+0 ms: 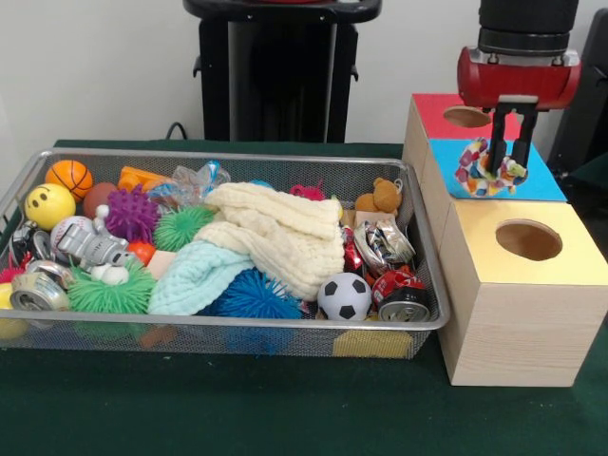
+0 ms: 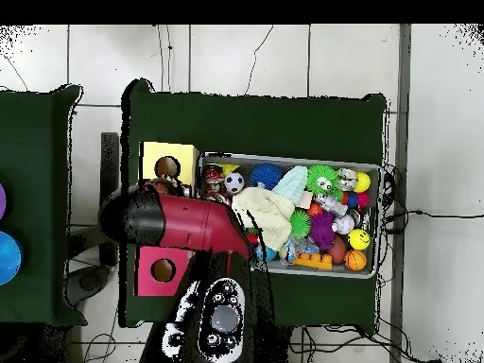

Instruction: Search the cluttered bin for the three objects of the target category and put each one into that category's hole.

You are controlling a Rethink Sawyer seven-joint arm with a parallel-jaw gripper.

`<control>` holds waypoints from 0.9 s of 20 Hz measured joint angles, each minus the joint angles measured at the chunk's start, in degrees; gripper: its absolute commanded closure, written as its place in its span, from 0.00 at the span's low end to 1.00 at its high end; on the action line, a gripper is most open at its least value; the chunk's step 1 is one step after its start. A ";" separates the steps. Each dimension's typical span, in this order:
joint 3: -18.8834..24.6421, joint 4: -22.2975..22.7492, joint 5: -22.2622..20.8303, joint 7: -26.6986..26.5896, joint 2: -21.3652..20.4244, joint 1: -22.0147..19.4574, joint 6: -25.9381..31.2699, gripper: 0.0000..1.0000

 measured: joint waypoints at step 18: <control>-2.31 -4.30 1.20 3.68 4.74 1.76 3.38 1.00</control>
